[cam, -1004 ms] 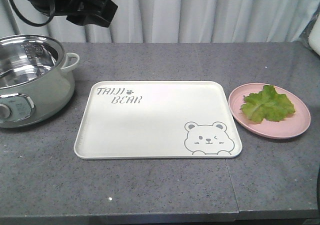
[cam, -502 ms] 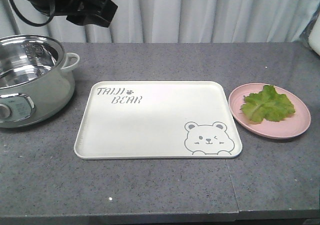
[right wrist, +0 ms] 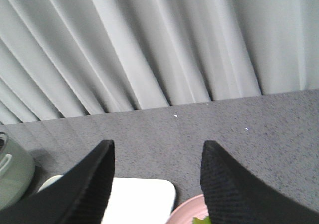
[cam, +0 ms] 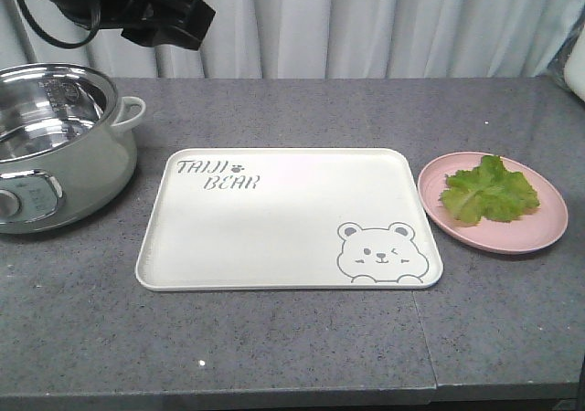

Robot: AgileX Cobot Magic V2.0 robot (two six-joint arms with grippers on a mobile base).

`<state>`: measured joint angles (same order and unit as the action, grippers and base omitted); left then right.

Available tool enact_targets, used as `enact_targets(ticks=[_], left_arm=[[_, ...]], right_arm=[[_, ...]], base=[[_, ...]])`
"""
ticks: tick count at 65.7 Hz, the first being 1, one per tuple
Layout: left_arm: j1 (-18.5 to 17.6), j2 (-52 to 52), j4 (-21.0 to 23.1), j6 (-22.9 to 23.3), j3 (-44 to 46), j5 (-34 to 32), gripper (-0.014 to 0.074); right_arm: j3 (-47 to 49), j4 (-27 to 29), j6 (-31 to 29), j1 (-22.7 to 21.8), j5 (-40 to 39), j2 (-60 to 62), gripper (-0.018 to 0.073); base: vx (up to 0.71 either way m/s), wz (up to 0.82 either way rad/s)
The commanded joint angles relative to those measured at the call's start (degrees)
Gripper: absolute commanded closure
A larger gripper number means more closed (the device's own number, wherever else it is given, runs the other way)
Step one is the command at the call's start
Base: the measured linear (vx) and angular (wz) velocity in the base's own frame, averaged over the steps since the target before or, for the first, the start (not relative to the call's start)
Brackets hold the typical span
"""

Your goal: Transfer vegetables to tray and serve

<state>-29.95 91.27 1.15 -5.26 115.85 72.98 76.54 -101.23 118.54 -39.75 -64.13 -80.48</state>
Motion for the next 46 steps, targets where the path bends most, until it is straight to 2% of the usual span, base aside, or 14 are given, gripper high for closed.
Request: enact_targets(ticks=[1, 17, 46], left_arm=[[-0.2, -2.0, 0.2, 0.5, 1.5, -1.4, 0.0294], [-0.2, -2.0, 0.2, 0.4, 1.5, -1.4, 0.0294], [-0.2, -2.0, 0.2, 0.4, 1.5, -1.4, 0.0294]], right_arm=[[1.8, 1.0, 0.5, -0.3, 0.0, 4.4, 0.0179], [1.8, 1.0, 0.5, -0.3, -0.5, 8.5, 0.0179], [1.7, 1.0, -0.2, -0.4, 2.3, 8.6, 0.0179]], base=[[0.0, 0.0], [0.0, 0.0], [0.0, 0.0]])
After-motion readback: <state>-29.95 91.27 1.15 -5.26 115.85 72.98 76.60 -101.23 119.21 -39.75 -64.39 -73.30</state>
